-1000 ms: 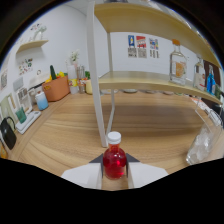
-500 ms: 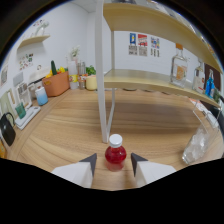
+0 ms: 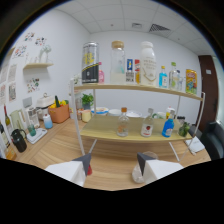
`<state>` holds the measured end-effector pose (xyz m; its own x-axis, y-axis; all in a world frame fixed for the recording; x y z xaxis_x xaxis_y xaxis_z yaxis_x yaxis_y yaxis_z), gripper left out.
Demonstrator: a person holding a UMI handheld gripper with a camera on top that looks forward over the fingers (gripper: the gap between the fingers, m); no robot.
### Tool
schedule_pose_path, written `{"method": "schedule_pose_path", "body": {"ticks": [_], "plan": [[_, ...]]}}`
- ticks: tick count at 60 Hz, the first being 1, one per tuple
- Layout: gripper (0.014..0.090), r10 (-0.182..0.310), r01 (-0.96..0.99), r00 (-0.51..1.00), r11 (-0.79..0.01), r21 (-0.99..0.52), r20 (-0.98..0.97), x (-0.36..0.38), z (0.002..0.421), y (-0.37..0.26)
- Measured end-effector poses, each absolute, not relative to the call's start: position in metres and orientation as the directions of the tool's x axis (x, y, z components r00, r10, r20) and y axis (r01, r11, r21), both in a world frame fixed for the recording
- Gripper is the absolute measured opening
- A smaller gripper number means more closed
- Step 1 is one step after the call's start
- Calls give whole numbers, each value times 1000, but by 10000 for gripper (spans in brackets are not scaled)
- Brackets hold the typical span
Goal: Make me a cup of Vodka Sunrise.
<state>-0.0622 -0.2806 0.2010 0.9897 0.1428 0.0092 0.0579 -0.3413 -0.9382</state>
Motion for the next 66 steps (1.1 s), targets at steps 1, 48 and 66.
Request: {"method": "schedule_pose_path", "body": {"ticks": [1, 48, 66], "plan": [[867, 136, 59, 991, -342, -938, 13, -54, 201, -283], [861, -44, -61, 997, -135, -989, -56, 183, 387, -202], [807, -44, -65, 997, -155, -986, -59, 218, 392, -115]]}}
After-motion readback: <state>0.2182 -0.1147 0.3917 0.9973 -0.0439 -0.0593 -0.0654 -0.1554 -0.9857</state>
